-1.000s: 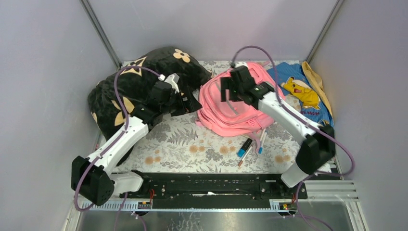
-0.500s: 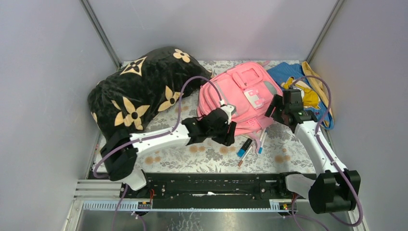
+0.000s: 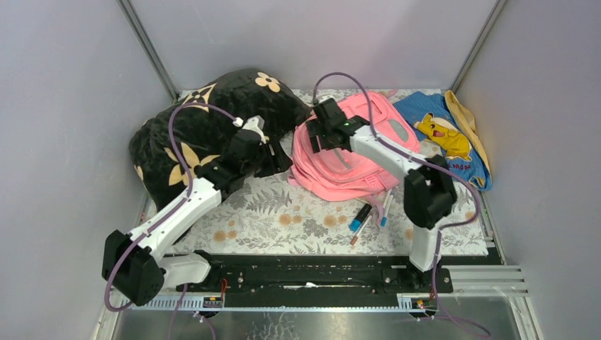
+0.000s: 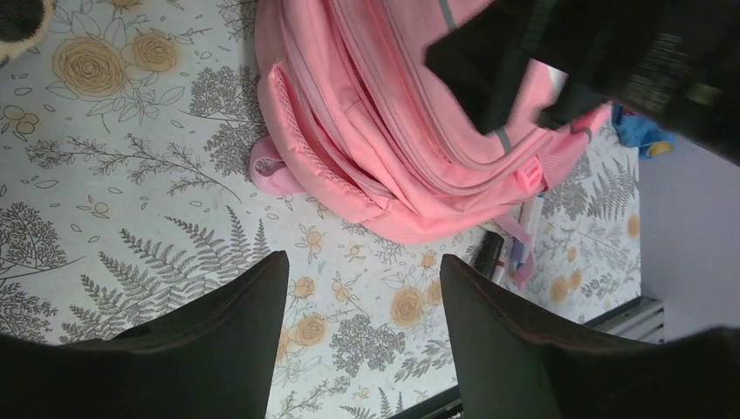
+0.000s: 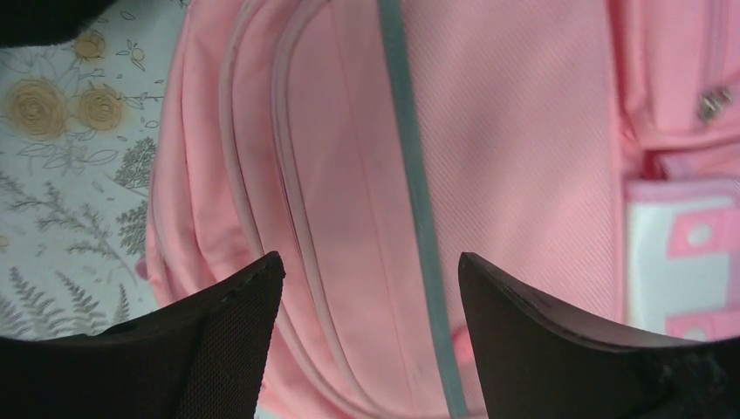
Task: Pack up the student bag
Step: Adjust the student bag at the center of the board.
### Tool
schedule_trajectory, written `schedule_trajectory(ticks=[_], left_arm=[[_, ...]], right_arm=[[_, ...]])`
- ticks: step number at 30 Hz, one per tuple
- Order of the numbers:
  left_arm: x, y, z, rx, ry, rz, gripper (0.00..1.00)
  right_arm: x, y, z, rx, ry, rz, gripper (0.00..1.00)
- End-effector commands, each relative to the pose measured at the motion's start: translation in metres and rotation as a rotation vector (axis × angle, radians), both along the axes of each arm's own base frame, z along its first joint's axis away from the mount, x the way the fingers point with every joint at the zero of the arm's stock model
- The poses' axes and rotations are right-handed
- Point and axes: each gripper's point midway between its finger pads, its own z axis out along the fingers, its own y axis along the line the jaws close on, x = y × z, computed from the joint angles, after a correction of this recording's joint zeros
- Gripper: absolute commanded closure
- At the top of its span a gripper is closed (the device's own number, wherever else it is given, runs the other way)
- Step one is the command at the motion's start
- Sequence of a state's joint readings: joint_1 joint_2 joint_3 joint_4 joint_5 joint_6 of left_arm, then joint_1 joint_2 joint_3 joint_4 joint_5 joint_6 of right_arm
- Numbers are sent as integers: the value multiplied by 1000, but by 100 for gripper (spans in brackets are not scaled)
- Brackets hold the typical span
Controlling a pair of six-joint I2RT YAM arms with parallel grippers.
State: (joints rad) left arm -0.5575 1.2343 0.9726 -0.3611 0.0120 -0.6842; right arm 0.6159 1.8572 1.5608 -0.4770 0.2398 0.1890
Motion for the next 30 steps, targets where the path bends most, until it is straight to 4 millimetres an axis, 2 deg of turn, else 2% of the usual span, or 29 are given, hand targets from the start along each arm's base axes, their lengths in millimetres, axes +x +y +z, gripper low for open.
schedule_trajectory(ticks=[1,6,9,11,14,16,19,22,24,25,26,27,28,30], left_arm=[[-15,11,-8,-14,61,4,29],[-18,13,-13,-26,71,13,28],[-18,11,-16,-35,76,4,28],[-18,8,-19,-39,85,-8,28],[-19,3,-22,-48,94,-34,28],[-19,0,-24,-49,98,-51,28],[-21,-6,-28,-54,99,-88,28],[-24,-18,-33,-45,103,-133,28],[-27,-28,-36,-35,108,-165,28],[-29,-34,-38,-31,112,-181,28],[-30,-38,-39,-31,114,-192,28],[-30,-41,-40,-33,116,-197,28],[-30,-44,-40,-37,115,-204,28],[-31,-48,-40,-41,112,-214,28]], right_arm=[[24,6,-15,-143,-27,49,20],[20,18,-38,-185,16,92,22],[16,16,-44,-212,3,79,27],[15,12,-40,-218,-16,51,42],[15,9,-18,-182,-69,26,70],[11,12,1,-131,-90,32,78],[4,16,22,-68,-100,52,78],[-5,18,32,-31,-78,71,80],[-10,23,33,32,-46,94,76],[-10,22,33,54,-33,89,69],[-10,21,31,79,-16,88,67],[-10,19,30,105,-3,82,70],[-8,15,27,128,10,69,77],[-3,4,22,156,23,30,100]])
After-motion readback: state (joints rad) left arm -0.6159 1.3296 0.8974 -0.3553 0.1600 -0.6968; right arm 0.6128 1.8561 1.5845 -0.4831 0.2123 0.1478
